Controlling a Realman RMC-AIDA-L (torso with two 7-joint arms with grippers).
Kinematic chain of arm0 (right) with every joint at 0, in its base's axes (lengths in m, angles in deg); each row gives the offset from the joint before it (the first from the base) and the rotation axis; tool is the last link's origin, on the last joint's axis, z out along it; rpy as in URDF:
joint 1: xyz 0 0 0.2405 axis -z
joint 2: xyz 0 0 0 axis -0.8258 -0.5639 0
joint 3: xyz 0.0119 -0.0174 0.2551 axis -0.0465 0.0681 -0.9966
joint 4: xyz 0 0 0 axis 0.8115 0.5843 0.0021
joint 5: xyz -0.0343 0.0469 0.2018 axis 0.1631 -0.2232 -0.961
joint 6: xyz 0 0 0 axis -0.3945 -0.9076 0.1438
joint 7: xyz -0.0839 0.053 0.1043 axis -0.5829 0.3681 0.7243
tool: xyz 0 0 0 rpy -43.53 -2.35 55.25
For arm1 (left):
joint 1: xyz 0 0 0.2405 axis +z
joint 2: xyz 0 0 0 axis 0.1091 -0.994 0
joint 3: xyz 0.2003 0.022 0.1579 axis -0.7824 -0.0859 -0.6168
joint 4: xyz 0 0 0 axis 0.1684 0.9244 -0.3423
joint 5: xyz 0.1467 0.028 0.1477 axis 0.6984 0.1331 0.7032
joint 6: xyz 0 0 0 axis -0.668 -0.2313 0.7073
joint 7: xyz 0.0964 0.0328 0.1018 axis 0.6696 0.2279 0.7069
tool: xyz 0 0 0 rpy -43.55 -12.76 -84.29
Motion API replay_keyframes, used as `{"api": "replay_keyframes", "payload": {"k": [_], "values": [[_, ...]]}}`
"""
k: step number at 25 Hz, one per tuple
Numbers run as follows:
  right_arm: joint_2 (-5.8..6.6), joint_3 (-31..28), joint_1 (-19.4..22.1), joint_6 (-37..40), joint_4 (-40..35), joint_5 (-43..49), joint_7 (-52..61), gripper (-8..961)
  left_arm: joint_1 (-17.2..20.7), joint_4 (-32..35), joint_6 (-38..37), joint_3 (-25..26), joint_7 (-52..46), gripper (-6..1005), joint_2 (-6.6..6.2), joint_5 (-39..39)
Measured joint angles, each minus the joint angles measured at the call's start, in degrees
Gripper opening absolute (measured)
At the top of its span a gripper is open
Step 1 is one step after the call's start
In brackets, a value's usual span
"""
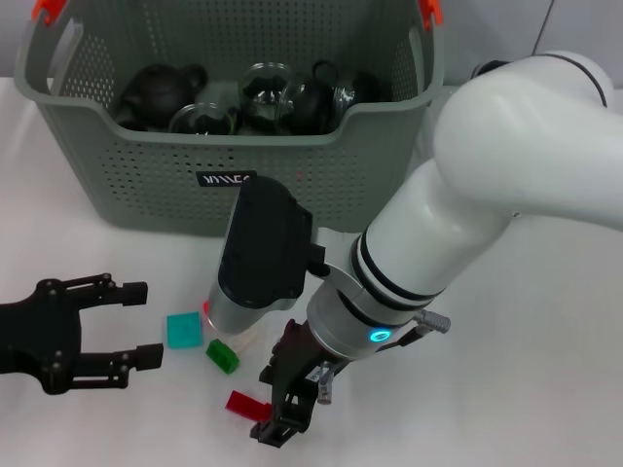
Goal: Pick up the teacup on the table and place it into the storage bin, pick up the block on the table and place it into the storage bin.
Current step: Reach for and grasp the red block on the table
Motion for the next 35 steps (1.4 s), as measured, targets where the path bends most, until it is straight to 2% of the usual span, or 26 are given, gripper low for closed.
{"api": "replay_keyframes", "payload": {"k": [19,27,35], "values": [[-0.09,3.60,0.76,-4.27,1.62,-0.74,-3.57,641,-0.22,0.01,0.26,0.00,0.00,830,0.32,-0.29],[-0.09,3.74,0.85,-5.38,2.17,-0.86,-3.88,562,-0.39,0.01,-0.08,1.43,-0.06,830,0.60,-0.45],[-0.09,4.01,0.85,-6.86,2.78,-0.88,-4.58,530,-0.28,-0.06,-0.29,2.01,-0.02,830,0.57,-0.57]]}}
